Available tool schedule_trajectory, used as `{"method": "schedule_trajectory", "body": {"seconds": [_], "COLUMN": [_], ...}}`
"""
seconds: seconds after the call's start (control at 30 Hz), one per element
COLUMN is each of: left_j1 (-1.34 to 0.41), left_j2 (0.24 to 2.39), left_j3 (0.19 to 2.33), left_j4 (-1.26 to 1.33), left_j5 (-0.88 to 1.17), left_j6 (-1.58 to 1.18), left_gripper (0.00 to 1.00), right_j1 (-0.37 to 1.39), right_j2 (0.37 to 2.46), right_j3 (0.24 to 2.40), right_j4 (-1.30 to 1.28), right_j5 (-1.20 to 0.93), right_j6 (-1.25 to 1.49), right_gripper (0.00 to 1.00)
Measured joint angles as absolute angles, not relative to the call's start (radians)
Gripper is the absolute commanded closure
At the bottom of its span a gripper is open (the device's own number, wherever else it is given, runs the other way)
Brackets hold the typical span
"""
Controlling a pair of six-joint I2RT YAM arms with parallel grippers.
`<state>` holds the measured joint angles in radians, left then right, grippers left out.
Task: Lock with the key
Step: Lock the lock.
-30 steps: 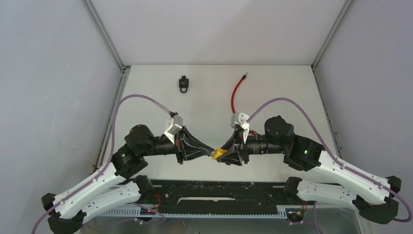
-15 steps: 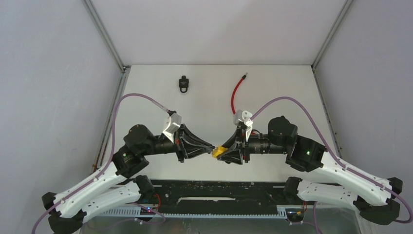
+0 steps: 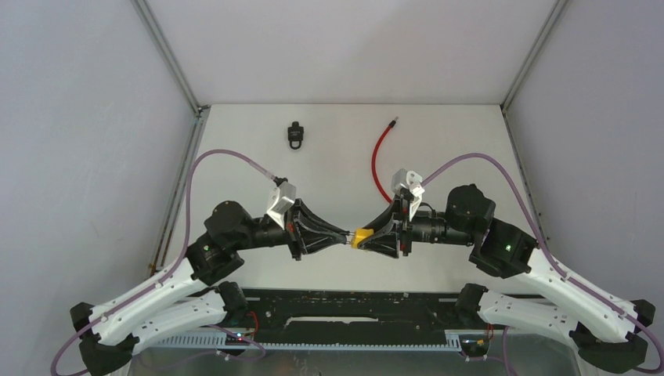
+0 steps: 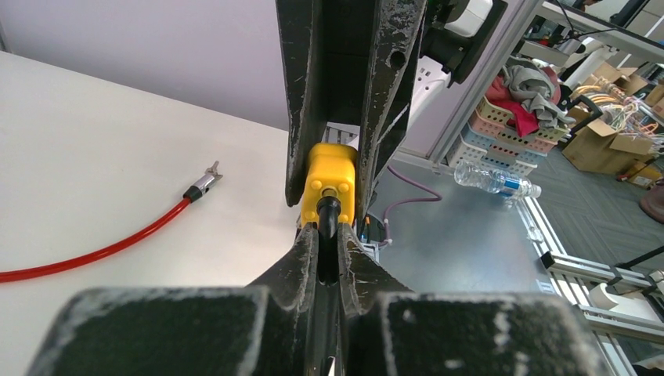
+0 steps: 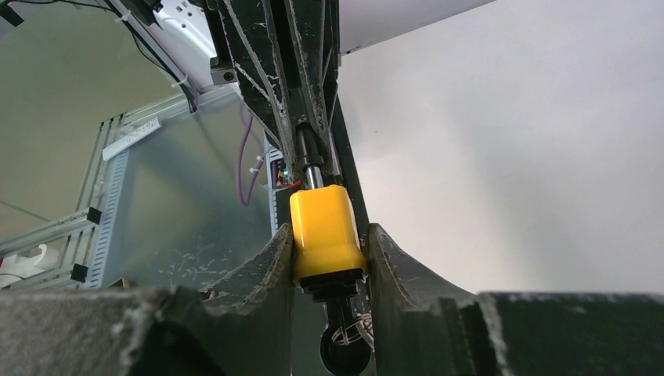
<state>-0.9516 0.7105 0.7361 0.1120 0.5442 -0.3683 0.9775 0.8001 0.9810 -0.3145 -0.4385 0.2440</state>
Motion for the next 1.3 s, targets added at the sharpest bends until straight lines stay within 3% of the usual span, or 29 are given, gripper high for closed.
{"method": "schedule_trajectory", "body": {"seconds": [0.63, 0.73, 0.87, 1.03, 1.3], "left_j1": [-0.998, -1.002, -1.013, -1.026, -1.037], "left_j2": [0.733, 0.720, 0.699, 0.667, 0.649], "left_j3": [0.705, 0.702, 0.688, 0.654, 0.628], "left_j4": [0.164, 0.162, 0.164, 0.157, 0.103], "left_j5": [0.487, 0.465, 0.440, 0.434, 0.448], "left_j6": [-0.389, -0.389, -0.392, -0.395, -0.416], "left_gripper": [1.00, 1.00, 1.00, 1.00, 1.00], "right_j1": [0.971, 0.966, 0.965, 0.951, 0.936], "right_j2": [0.755, 0.756, 0.759, 0.749, 0.685], "right_j3": [0.981, 0.981, 0.981, 0.982, 0.981], "right_j4": [-0.359, -0.358, -0.356, -0.334, -0.260], "right_j5": [-0.392, -0.393, -0.405, -0.393, -0.382], "right_j6": [0.228, 0.228, 0.224, 0.209, 0.194], "right_gripper": [0.99, 0.86, 0.60, 0.40, 0.30]}}
